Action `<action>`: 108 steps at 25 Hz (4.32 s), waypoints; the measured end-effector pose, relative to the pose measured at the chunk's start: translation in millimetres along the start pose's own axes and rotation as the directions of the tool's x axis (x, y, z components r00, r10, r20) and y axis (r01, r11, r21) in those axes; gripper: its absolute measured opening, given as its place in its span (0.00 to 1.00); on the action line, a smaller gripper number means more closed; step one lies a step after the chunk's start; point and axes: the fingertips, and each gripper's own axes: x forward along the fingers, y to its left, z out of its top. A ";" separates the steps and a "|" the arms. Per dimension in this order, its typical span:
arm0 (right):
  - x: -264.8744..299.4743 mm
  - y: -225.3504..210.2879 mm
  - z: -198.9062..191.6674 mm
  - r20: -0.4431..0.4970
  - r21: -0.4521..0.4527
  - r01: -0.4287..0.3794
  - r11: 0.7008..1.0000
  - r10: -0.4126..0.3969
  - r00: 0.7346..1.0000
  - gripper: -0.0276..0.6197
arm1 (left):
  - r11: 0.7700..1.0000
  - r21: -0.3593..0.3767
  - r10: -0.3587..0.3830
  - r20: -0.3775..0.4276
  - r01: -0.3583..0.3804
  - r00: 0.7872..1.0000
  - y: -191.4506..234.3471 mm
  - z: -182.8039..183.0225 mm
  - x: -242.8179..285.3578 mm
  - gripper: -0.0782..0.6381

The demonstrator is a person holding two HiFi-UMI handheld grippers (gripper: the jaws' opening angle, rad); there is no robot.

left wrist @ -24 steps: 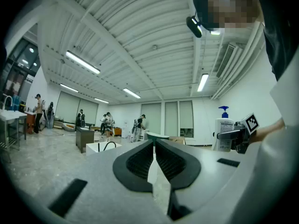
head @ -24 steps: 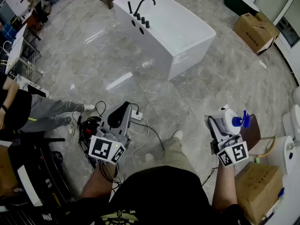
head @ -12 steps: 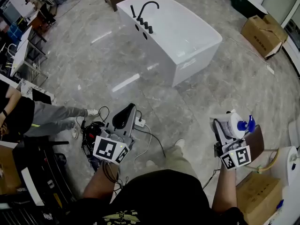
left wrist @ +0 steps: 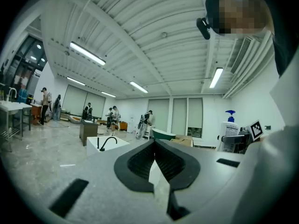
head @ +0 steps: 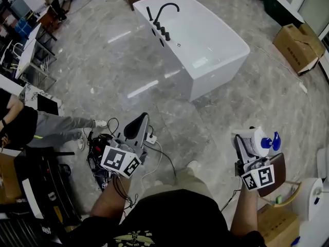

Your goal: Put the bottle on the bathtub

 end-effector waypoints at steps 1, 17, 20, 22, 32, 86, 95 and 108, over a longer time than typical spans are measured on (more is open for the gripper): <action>3.8 -9.8 -0.3 -0.001 0.004 -0.005 1.000 0.005 1.000 0.45 | 1.000 0.000 0.011 0.001 -0.011 1.000 0.6 1.1 6.5 0.12; 20.1 -98.2 17.3 0.019 0.034 -0.076 0.997 0.076 0.997 0.45 | 0.991 0.032 0.128 0.018 -0.129 0.992 -17.8 7.9 25.5 0.12; 24.3 -96.3 24.1 0.031 0.022 -0.086 0.996 0.086 0.996 0.45 | 0.990 0.041 0.135 0.027 -0.136 0.990 -14.7 12.5 23.7 0.12; 24.4 -96.7 26.8 0.039 0.015 -0.086 0.996 0.085 0.996 0.45 | 0.990 0.052 0.133 0.038 -0.135 0.990 -13.8 17.0 24.3 0.12; 26.0 -110.9 31.8 0.036 -0.017 -0.039 0.999 0.039 0.999 0.45 | 0.991 0.091 0.099 0.038 -0.102 0.994 -13.8 16.5 61.5 0.12; 321.6 -112.2 48.9 -0.059 -0.092 0.025 0.995 -0.031 0.998 0.45 | 0.988 0.147 0.049 0.017 -0.051 0.999 219.3 24.8 281.1 0.12; 335.6 -118.4 58.3 -0.046 -0.098 0.007 0.995 -0.011 0.999 0.45 | 0.986 0.143 0.088 0.022 -0.090 0.996 234.2 24.3 275.7 0.12; 385.7 -159.4 53.3 -0.041 -0.059 -0.080 0.995 0.078 0.996 0.45 | 0.971 0.175 0.167 -0.009 -0.163 0.986 236.1 29.6 305.1 0.12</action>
